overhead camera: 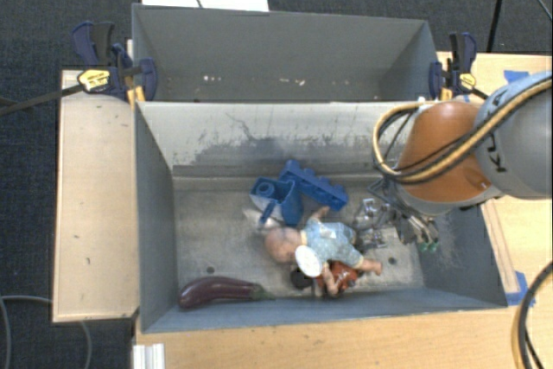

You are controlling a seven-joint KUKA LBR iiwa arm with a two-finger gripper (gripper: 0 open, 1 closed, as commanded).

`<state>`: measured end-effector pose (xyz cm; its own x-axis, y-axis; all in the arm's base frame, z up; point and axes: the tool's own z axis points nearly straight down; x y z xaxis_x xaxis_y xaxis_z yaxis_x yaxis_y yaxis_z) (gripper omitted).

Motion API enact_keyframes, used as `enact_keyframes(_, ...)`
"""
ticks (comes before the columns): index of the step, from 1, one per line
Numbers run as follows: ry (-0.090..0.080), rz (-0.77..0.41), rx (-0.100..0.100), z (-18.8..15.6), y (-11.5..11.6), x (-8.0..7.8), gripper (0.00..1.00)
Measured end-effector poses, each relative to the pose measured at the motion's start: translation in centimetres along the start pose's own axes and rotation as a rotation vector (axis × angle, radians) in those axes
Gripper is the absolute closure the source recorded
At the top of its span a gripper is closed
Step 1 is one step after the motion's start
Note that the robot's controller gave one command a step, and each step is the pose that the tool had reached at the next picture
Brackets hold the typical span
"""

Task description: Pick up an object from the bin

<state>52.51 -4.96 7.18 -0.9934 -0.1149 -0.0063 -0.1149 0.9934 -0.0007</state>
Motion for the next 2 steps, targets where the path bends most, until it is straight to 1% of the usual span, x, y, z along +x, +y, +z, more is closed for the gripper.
enact_keyframes(2,0.000,-0.004,0.000,0.00,0.01,-0.01,1.00)
